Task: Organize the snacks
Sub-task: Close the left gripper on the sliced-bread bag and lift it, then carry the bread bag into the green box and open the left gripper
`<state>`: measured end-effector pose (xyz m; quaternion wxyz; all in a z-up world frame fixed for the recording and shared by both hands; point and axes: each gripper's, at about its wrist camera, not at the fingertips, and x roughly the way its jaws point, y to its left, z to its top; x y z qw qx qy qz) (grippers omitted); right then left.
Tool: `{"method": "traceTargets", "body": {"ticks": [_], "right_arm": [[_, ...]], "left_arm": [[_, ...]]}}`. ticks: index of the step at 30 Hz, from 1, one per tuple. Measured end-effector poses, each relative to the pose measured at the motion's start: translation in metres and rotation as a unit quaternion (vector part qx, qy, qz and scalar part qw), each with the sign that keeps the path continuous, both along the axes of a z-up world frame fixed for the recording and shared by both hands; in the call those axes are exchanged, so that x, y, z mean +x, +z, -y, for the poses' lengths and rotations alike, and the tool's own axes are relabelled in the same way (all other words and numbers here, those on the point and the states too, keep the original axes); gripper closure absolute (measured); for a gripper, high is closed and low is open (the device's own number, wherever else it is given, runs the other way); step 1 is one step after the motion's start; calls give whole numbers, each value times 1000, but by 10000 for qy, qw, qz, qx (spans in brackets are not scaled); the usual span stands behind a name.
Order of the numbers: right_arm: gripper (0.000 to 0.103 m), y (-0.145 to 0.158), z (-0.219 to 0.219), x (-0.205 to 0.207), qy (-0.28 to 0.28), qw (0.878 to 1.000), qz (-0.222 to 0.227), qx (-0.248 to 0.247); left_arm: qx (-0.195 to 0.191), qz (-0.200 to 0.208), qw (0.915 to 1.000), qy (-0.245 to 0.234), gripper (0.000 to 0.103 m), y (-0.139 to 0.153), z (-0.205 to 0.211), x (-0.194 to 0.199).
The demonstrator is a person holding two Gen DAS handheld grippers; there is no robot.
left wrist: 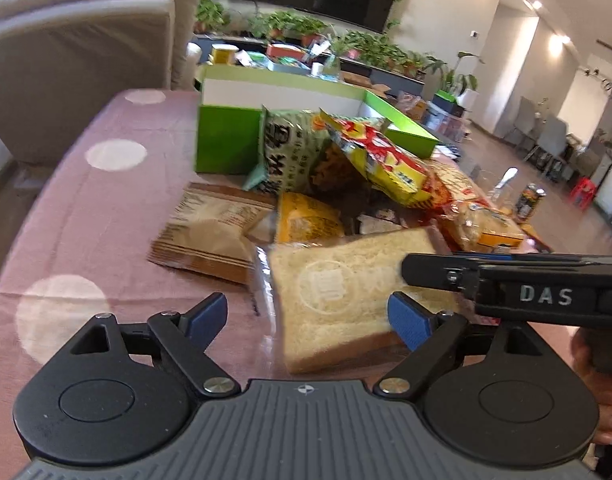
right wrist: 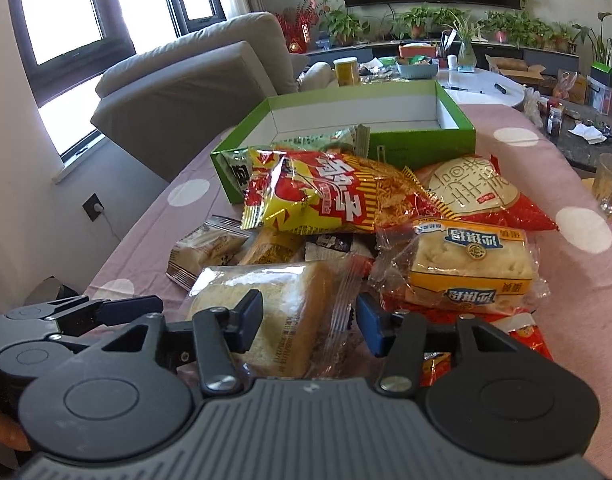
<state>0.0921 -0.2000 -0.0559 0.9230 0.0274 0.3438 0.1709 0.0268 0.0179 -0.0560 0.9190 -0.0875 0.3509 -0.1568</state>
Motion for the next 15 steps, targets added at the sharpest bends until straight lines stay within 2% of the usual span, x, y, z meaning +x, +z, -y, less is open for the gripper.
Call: {"method": "traceTargets", "body": {"ticks": [3,9,15], "right_arm": [[17,0,0,-2,47,10000,-33,40],[17,5,-2,-7,202,9997,22,92],[17,32,2,-21,281,9978,539,254]], "left_arm": [[-334,-104,9990,-288,28,0,1,0],[-105,243,9988,-400,30,18,15,-15],[168,925,9949,-378,30,56,20,-31]]}}
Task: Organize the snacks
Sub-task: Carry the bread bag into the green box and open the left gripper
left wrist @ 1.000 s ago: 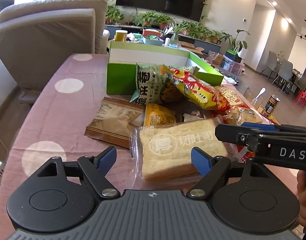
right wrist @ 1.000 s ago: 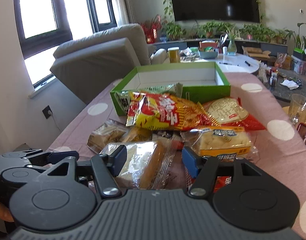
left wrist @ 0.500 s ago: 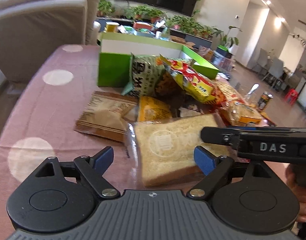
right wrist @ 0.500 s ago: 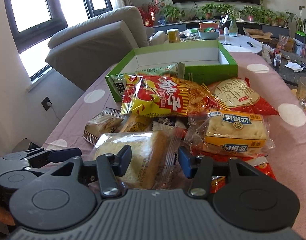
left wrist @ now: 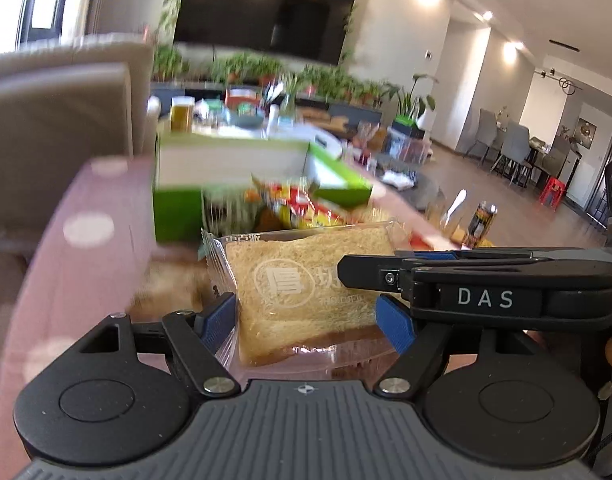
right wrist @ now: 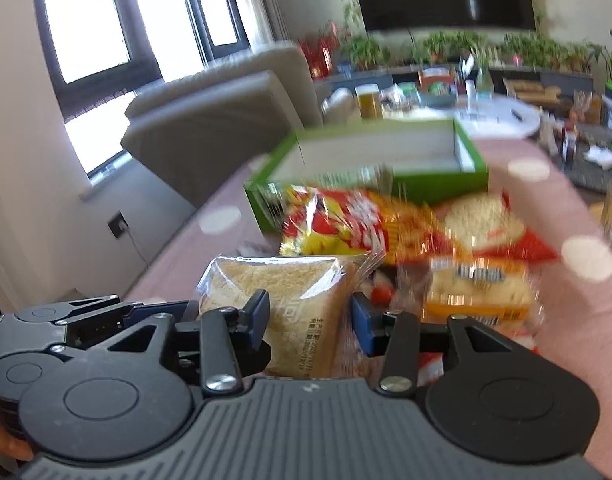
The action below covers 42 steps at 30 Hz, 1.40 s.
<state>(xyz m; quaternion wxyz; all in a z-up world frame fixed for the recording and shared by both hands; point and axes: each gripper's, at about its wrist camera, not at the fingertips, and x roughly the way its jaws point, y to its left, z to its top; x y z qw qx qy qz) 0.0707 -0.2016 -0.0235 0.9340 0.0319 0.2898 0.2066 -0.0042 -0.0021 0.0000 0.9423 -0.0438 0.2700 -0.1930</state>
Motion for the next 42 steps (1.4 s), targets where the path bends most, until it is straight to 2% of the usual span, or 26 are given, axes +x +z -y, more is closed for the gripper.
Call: {"method": "traceTargets", "body": {"ticks": [5,12,19,25,30,36,42], "right_arm": [[17,25,-2,5,136,9989,454,33],[17,50,-1,47,153,9963,805,256],[17,64,-2,92,161,9945,974,336],[17,59,-2,123,141,9958,798,436],[17,56,1,132,0,9972,398,633],[17,81,5,114,-135,9965,626,536],[17,99,10,81,-275,9933,1070,341]], "left_arm": [[214,440,9988,43,30,27,5,9],[337,757,9965,134,30,61,10,53],[404,812,9956,243,30,72,10,100],[465,607,9967,275,30,65,8,135],[419,661,9968,162,30,69,11,135],[225,826,9963,-73,29,83,16,123],[387,1356,9899,-128,24,102,28,100]]}}
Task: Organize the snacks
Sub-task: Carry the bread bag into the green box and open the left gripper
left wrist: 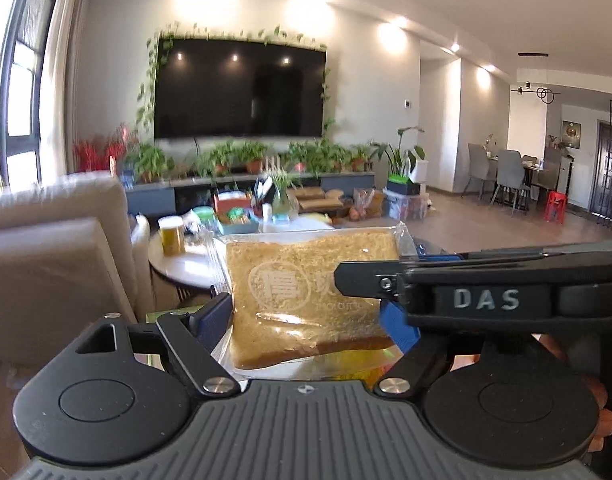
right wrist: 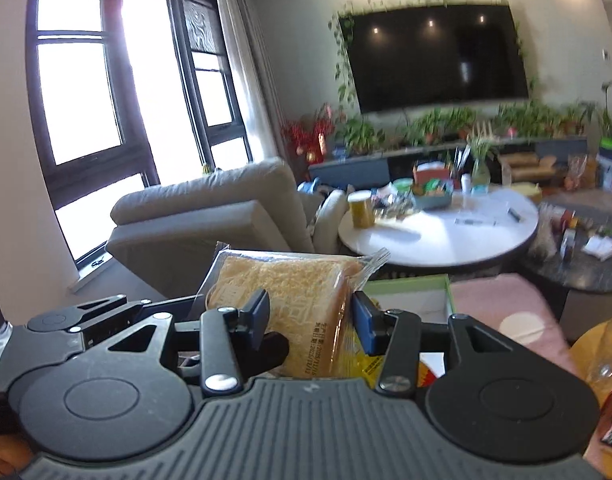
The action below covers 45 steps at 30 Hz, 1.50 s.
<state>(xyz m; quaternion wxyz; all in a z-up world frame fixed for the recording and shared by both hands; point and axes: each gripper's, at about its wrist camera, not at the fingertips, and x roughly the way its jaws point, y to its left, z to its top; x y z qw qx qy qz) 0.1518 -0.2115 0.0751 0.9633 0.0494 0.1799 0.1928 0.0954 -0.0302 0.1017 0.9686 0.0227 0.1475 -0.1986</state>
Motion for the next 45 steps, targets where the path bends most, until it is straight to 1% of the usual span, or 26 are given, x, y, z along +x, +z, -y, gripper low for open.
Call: {"method": "traceTargets", "body": {"ticks": [3,6,9,13,17,24,29,33,38,41,43,45], "right_arm": [[17,14,-7,1,5,9995,266,-148],[17,22,-13,15,187,9990,388,-155],[17,23,-18,32,357,9984,412,-159],[17,14,-20,59,484,9983,261,-188],[17,6,-19,80,552,9978,168,-337],[17,-12,-11,137,759,9955,-269,-494],[17,-31,-6,164,807,9938,-621,-444],[17,-59,-8,176,837,9898,-1138,-168],[17,-87,-21,169,891,9827,-1622,-80],[17,-92,-26,154,848,9788,-1866,-26],[17,-91,-28,144,865,9770,-1948,-90],[17,-92,-34,135,917,9750,-2016,-160]], "left_arm": [[68,180,9997,147,22,14,1,-3],[61,163,9994,302,22,21,-5,6],[42,18,9990,450,22,20,-10,22],[47,-178,9985,519,22,10,-11,47],[100,-355,9976,578,22,3,-6,76],[107,-791,9947,653,22,-19,4,140],[197,-1080,9918,658,22,-44,6,167],[391,-1337,9877,716,22,-66,2,172],[566,-1690,9813,725,22,-88,-5,158],[630,-1731,9807,654,22,-92,-11,144],[667,-1801,9789,693,22,-94,-16,135],[618,-1844,9784,708,22,-97,-20,131]]}}
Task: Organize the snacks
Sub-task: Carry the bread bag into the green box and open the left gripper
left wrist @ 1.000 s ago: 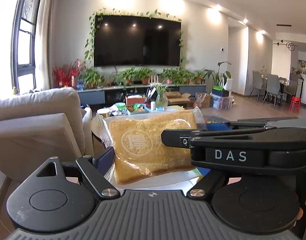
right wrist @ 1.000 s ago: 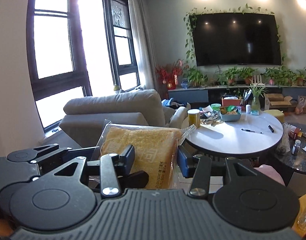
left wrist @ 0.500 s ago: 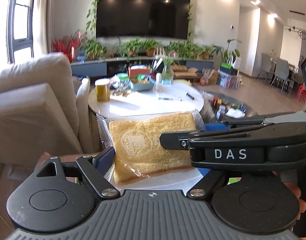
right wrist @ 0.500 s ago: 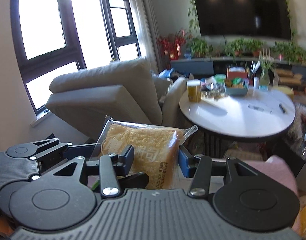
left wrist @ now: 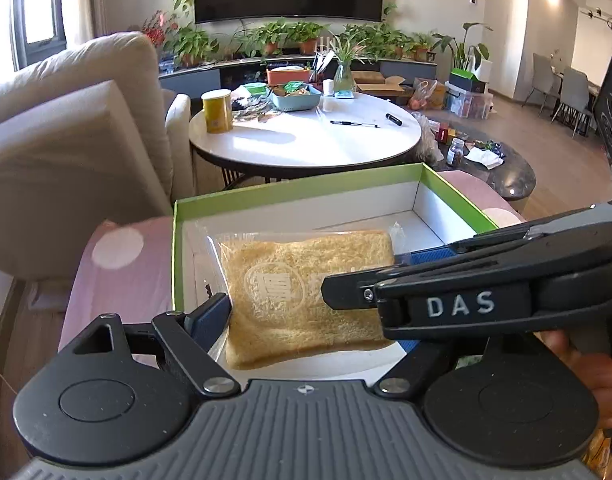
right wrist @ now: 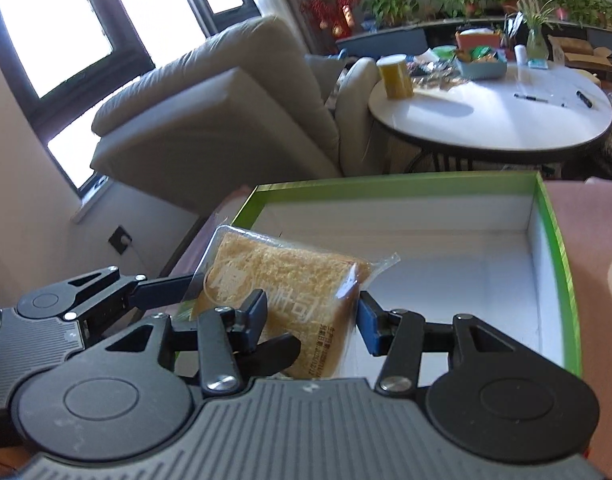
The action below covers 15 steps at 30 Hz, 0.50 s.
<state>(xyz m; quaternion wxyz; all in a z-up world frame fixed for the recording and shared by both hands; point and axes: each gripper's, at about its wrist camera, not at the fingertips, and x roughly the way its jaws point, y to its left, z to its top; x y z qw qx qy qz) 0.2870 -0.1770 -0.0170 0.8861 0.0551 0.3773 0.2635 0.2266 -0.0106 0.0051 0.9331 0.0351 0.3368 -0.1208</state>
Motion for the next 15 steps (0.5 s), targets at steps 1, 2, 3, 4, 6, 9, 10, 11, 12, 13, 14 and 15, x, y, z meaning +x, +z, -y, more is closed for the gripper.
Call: {"method": "traceTargets", "body": {"ticks": [1,2,3,4,6,9,10,11,12,13,14,15], "right_arm": [[17,0,-3,-2,22,10000,17,-46],[17,0,-7,-5,33,9999,53,-120],[17,-2,-9,-4,35,9999,22,-148],[17,-4,-10,-3,38,9998,-27,-169],[17,-6,-13,-3,37,9997,-18,-242],[17,-6,-12,-2,-10,9997,-6,-246],[17,-6,-12,1,-20,9997,10,-248],[17,-6,-12,2,-19,9997,21,-255],[17,-6,-13,4,-4,9997,10,-260],[17,-7,-13,6,23,9996,-28,-274],[17,-9,-14,7,65,9995,-75,-298],[17,-11,-15,7,105,9994,-112,-322]], "left_arm": [[-22,-27,10000,26,22,-2,-2,-1],[-48,-72,9999,50,22,-3,-4,0],[-96,-128,9998,67,22,-4,-6,3],[-143,-171,9997,66,22,-5,-7,4],[-211,-183,9996,69,22,-6,-10,6],[-269,-124,9995,97,22,-6,-11,7],[-269,-132,9995,114,22,-6,-11,8],[-257,-155,9995,128,22,-6,-11,8],[-236,-188,9995,132,22,-7,-11,6],[-226,-215,9994,132,22,-8,-11,5],[-220,-253,9993,136,22,-9,-11,4],[-215,-299,9992,141,22,-9,-12,2]]}}
